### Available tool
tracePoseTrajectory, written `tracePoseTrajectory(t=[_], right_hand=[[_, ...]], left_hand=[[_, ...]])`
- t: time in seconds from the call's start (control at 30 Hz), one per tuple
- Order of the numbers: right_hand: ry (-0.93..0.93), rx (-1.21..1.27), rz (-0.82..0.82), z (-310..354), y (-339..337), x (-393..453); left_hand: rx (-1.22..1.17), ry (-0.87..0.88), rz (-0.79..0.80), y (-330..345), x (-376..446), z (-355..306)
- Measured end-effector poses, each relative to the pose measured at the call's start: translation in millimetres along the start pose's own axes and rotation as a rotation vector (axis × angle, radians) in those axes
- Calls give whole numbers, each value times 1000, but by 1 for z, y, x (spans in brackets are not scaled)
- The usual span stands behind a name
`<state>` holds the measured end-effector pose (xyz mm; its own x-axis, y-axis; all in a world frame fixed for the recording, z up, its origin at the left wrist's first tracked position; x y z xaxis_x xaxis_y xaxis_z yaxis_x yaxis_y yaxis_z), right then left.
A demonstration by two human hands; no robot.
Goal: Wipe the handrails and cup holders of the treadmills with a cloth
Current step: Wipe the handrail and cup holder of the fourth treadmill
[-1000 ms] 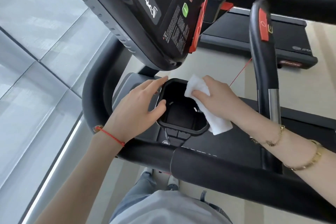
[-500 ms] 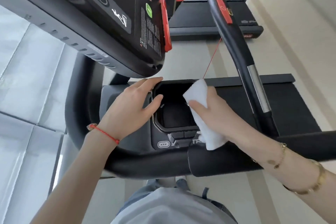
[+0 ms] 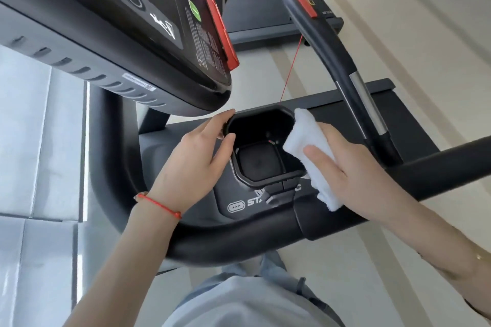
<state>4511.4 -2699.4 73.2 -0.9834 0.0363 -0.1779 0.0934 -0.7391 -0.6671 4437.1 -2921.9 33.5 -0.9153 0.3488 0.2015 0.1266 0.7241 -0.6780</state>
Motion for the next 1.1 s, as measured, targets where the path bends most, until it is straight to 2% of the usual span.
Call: tracePoseTrajectory(t=[0.2, 0.3, 0.4, 0.5, 0.6, 0.87, 1.1], right_hand=[[-362, -271, 113, 30, 16, -16], [-431, -353, 265, 45, 41, -13], [-460, -485, 261, 54, 53, -8], [-457, -663, 263, 46, 40, -8], [-448, -739, 298, 40, 29, -8], [-470, -670, 431, 50, 45, 29], [-629, -662, 373, 38, 33, 12]], left_hand=[[-23, -1, -14, 0, 0, 2], [-27, 3, -12, 0, 0, 1], [-29, 2, -9, 0, -1, 0], [-38, -10, -10, -1, -2, -1], [-38, -26, -8, -2, -3, -1], [-32, -57, -1, -3, -3, -7], [-10, -64, 9, -5, -4, -8]])
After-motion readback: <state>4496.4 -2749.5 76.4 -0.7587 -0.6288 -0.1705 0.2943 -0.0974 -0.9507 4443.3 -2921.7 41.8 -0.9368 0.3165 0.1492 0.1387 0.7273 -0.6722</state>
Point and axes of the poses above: each hand's wrist, its own x-axis towards the middle knuckle, its own y-axis out of the palm, z = x × y, the point moved 4 cm from there along x, towards the middle knuckle, and after that the axes turned 3 degrees about -z, right-handed, at the moved point
